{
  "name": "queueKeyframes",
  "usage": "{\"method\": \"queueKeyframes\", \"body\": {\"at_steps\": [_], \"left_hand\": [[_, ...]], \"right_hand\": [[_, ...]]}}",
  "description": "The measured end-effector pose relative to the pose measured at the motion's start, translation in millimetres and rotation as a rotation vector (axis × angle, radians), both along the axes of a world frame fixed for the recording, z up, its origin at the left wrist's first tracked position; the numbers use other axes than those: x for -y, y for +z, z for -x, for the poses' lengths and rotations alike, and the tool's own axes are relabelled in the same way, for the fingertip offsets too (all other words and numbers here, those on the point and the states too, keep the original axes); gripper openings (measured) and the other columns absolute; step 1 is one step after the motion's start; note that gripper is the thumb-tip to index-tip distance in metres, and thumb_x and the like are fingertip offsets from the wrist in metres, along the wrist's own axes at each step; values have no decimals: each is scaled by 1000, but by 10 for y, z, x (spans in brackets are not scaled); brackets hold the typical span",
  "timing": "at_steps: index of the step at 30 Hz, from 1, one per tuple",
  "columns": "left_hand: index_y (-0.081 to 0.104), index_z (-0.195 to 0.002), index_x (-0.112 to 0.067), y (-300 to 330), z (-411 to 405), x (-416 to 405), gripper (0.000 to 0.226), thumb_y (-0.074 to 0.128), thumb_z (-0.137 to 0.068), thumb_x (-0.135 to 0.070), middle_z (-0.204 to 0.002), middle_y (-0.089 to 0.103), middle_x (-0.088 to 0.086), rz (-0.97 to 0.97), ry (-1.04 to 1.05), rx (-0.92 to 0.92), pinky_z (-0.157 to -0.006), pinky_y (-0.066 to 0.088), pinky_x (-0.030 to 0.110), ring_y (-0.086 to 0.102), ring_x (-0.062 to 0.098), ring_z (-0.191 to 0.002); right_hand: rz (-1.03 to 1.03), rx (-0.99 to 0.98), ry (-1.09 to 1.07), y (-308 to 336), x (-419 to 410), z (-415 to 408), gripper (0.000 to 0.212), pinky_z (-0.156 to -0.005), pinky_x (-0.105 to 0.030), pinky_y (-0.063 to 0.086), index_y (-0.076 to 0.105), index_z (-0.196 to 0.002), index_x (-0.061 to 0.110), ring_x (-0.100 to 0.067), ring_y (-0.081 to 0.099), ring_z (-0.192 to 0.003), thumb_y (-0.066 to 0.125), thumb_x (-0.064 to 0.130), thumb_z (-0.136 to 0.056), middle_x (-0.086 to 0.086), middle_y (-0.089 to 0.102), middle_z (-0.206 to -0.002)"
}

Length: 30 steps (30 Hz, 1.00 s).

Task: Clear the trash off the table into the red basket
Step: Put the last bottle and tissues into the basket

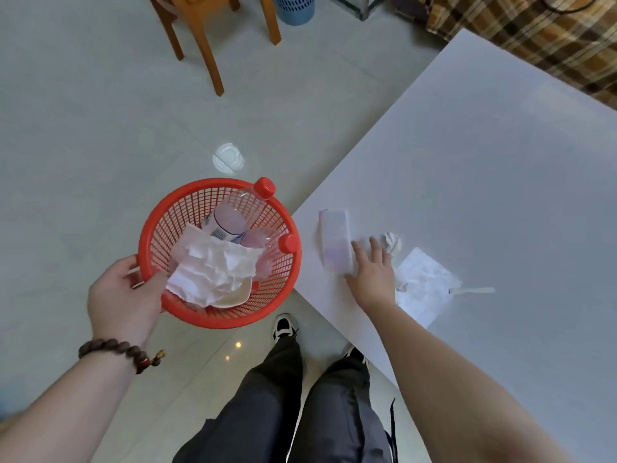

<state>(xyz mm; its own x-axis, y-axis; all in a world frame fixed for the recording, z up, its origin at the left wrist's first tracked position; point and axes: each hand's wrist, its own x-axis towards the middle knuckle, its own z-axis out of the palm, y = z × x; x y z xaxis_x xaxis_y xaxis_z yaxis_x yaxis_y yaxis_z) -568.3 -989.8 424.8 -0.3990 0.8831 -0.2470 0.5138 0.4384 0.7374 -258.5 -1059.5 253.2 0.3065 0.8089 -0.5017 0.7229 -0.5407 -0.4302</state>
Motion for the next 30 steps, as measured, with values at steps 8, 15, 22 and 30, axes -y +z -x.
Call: {"method": "queueKeyframes", "body": {"at_steps": [8, 15, 22, 30], "left_hand": [[72, -90, -43, -207, 310, 100, 31, 69, -59, -40, -80, 76, -12, 49, -7, 0, -67, 60, 53, 74, 22, -71], [69, -80, -51, -101, 299, 126, 23, 69, -57, -49, -76, 74, -18, 51, -15, -3, -64, 61, 43, 73, 16, -69], [69, -75, -43, 82, 202, 152, 14, 80, -68, -47, -74, 75, -5, 72, 19, 37, -62, 61, 48, 73, 22, -69], [65, -76, -32, 358, -130, 177, 29, 77, -69, -58, -80, 73, -5, 86, -36, 63, -63, 61, 45, 72, 19, -74]], "right_hand": [[-129, 30, 184, -235, -617, 288, 65, -113, -46, 25, 27, -143, 29, -37, 15, -142, 61, 34, -87, -10, 8, -159], [-148, -78, -54, -95, -546, 403, 47, -86, -39, 45, 42, -131, 21, -33, 36, -127, 51, 11, -86, -7, 21, -154], [-647, -188, -362, 846, -269, 457, 37, -88, -3, 29, 53, -124, 21, -12, 42, -124, 57, 17, -88, -2, 37, -143], [-1025, -282, -149, 2022, -215, 745, 37, -94, -8, 35, 58, -117, 12, -1, 44, -121, 67, 8, -81, -12, 48, -130]]}}
